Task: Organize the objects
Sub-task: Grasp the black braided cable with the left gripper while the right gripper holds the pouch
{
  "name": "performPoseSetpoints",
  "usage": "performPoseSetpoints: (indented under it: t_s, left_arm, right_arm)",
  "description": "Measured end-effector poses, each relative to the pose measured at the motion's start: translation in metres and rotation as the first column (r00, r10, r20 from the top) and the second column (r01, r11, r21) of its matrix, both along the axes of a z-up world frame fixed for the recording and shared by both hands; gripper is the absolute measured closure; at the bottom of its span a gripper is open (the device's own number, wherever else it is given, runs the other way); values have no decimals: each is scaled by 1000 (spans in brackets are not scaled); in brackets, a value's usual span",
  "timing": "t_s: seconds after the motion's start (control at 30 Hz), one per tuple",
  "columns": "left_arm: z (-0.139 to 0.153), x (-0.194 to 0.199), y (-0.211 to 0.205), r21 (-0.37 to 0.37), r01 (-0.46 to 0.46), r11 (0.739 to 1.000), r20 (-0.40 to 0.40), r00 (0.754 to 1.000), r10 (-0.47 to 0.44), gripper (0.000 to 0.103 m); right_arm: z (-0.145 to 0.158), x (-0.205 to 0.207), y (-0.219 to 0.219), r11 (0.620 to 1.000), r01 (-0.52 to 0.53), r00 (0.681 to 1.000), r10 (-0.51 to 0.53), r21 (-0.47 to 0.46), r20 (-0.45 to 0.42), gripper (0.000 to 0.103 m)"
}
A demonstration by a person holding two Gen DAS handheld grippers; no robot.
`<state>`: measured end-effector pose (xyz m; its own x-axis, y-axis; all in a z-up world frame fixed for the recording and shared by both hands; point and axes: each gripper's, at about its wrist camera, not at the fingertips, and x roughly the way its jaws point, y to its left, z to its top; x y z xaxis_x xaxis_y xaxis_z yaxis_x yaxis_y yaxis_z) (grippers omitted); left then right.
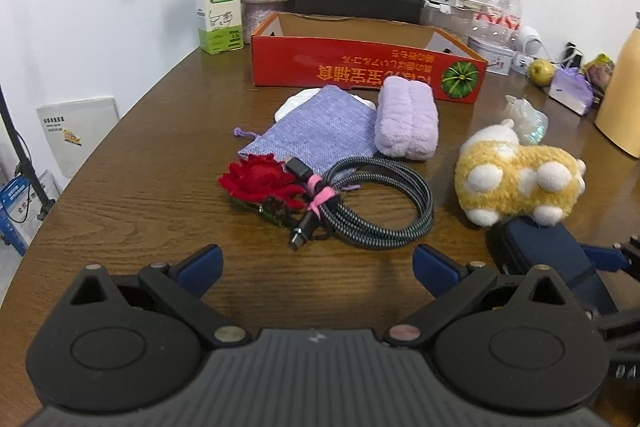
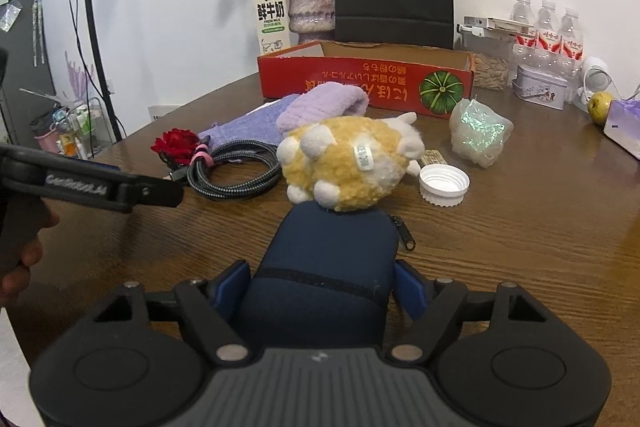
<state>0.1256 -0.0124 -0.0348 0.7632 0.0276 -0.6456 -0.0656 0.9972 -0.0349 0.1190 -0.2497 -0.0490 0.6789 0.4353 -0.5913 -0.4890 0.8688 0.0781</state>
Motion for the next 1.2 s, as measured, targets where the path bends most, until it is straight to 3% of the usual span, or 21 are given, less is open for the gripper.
performPoseSetpoints:
  t_s: [0.17, 0.27, 0.33, 0.43, 0.83, 1.2]
  left_arm:
    - [2, 14, -7, -9, -48, 999, 7, 999, 48, 0]
    - [1, 24, -8, -19, -72, 997, 1, 997, 72, 9]
    - [-3, 31, -12, -3, -78, 997, -20, 997, 78, 30]
    - [-7, 36, -13, -16, -84, 996, -39, 996, 83, 47]
    - [-4, -7, -3, 11, 21, 1000, -68, 997, -20, 53]
    - [-1, -47, 15, 35, 49, 998, -86, 995, -46, 53]
  right_arm:
    - [-2, 3, -2, 1000, -13, 1000, 13, 6, 5, 27]
    - [-2, 4, -2, 1000, -15, 1000, 15, 5, 6, 26]
    - [-2, 4, -2, 1000, -15, 1000, 15, 6, 5, 26]
    - [-2, 4, -2, 1000, -16, 1000, 16, 5, 4, 26]
    - [-3, 2, 0, 1000, -13, 1000, 13, -14, 16, 25]
    - [-3, -4, 1, 1000, 5, 1000, -4, -17, 25, 26]
